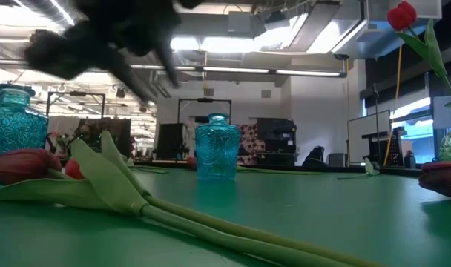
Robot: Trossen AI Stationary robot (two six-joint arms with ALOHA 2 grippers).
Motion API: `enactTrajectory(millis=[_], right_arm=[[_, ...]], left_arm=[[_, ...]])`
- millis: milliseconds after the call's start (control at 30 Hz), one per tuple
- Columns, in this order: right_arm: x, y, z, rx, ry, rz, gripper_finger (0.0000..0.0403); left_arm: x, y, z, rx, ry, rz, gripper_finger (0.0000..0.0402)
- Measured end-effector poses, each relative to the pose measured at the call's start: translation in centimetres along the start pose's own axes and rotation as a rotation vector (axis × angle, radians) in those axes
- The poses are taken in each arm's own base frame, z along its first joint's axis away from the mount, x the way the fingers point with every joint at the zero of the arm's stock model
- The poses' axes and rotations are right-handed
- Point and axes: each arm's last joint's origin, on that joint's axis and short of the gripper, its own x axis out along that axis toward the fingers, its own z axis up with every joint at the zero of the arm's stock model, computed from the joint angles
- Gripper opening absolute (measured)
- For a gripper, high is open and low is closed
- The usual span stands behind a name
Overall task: Sort flowers into vase by color
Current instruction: Put the pink flower into the green flower vase
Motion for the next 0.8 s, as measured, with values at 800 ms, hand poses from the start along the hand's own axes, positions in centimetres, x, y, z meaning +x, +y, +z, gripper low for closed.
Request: enactTrajectory(millis=[800], right_arm=[[0.4, 0.2, -0.1, -0.023, 0.023, -0.026, 0.0321]], left_arm=[[0.9, 1.9, -1.6, -0.304, -0.123, 0.253, 0.0141]])
